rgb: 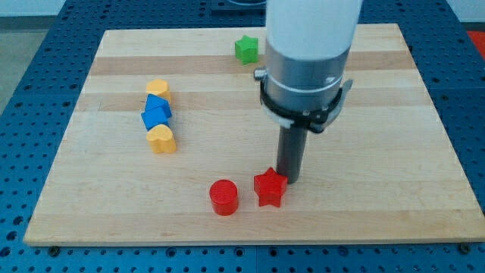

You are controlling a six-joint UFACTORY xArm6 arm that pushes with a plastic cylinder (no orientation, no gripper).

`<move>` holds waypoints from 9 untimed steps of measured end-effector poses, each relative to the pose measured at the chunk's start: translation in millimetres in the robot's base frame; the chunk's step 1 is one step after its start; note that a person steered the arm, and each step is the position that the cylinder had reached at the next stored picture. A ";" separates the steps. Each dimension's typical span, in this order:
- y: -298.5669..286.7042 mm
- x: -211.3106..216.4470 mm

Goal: Slightly push the red star towards the top right side of the red circle

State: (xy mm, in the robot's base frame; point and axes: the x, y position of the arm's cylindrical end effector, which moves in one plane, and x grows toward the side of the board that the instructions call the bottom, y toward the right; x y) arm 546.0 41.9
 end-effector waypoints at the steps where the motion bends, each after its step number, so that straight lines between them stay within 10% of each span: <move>1: -14.0 19.2; 9: -26.4 54.7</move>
State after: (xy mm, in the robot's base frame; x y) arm 600.7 15.4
